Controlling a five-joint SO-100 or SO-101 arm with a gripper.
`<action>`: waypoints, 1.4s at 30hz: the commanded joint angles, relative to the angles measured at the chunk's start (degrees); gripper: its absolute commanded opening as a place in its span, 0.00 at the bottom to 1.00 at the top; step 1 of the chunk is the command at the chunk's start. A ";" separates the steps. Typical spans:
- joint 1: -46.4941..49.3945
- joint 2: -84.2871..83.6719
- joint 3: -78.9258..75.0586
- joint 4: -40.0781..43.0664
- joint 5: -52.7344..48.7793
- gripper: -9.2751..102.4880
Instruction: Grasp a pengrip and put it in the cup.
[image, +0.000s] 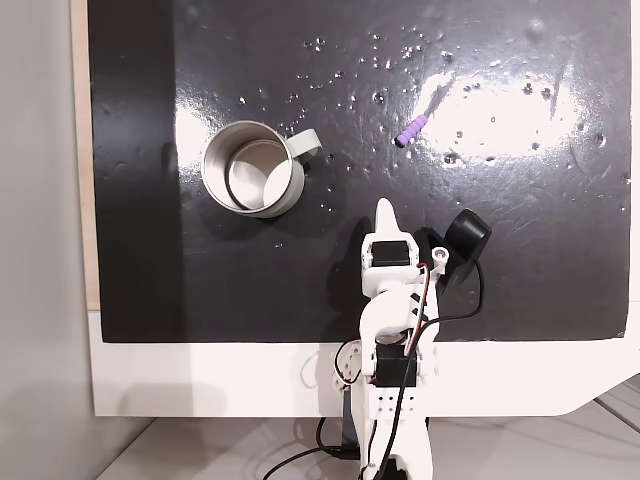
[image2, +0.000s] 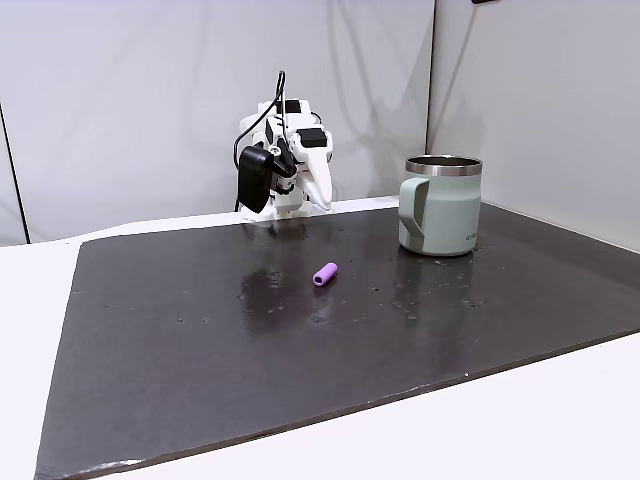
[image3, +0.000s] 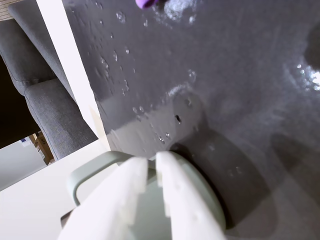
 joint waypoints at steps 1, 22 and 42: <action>-1.23 0.79 -0.26 0.09 -3.87 0.08; 0.44 0.79 -10.72 6.50 -4.92 0.08; 6.94 -19.60 -29.44 8.96 -29.36 0.08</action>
